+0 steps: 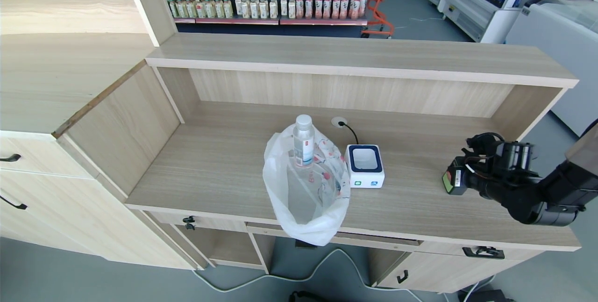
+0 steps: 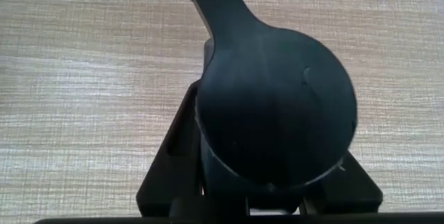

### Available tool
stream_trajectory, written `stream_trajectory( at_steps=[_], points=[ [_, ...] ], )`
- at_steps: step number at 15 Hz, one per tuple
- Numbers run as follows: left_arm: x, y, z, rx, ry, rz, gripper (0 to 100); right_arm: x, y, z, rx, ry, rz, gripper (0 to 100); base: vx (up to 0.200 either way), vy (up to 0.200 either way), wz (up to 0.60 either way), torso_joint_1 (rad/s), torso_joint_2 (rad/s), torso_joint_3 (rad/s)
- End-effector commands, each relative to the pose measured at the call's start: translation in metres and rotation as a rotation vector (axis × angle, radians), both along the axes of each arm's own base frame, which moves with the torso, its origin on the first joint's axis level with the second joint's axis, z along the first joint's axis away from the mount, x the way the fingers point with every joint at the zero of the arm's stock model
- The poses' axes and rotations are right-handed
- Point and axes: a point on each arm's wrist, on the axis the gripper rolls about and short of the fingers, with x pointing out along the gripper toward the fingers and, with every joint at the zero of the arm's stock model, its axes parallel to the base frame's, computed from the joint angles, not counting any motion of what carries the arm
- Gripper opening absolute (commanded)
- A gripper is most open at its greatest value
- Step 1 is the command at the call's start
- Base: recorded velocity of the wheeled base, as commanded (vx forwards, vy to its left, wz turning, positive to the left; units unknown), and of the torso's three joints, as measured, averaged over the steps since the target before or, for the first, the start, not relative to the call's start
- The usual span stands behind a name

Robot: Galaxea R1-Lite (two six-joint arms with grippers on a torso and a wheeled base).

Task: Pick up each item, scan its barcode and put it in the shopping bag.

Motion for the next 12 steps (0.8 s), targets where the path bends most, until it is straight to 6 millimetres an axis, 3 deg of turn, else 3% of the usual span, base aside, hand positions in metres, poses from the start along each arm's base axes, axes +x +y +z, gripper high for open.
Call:
stream_trajectory(
  at_steps=[1,3,5,7,8,9,11,12],
  points=[
    [0.0,0.0,0.0,0.0,0.0,0.0,100,0.001,-0.001,-0.003,-0.007,0.002,-0.001,0,0.0,0.0,0.0,0.0,0.0,0.0],
    [0.0,0.0,0.0,0.0,0.0,0.0,100,0.001,-0.001,-0.002,-0.045,-0.003,0.013,0,0.0,0.0,0.0,0.0,0.0,0.0],
    [0.0,0.0,0.0,0.0,0.0,0.0,100,-0.007,-0.005,0.014,-0.207,-0.027,0.048,0,0.0,0.0,0.0,0.0,0.0,0.0],
    [0.0,0.0,0.0,0.0,0.0,0.0,100,-0.046,-0.012,0.053,-0.361,-0.066,0.05,0,0.0,0.0,0.0,0.0,0.0,0.0],
    [0.0,0.0,0.0,0.0,0.0,0.0,100,-0.105,-0.015,0.079,-0.471,-0.074,0.035,0,0.0,0.0,0.0,0.0,0.0,0.0],
    [0.0,0.0,0.0,0.0,0.0,0.0,100,-0.144,-0.011,0.096,-0.541,-0.087,0.045,0,0.0,0.0,0.0,0.0,0.0,0.0],
    [0.0,0.0,0.0,0.0,0.0,0.0,100,-0.18,0.004,0.13,-0.596,-0.14,0.121,0,0.0,0.0,0.0,0.0,0.0,0.0],
    [0.0,0.0,0.0,0.0,0.0,0.0,100,-0.198,0.034,0.151,-0.679,-0.27,0.289,0,0.0,0.0,0.0,0.0,0.0,0.0]
  ],
)
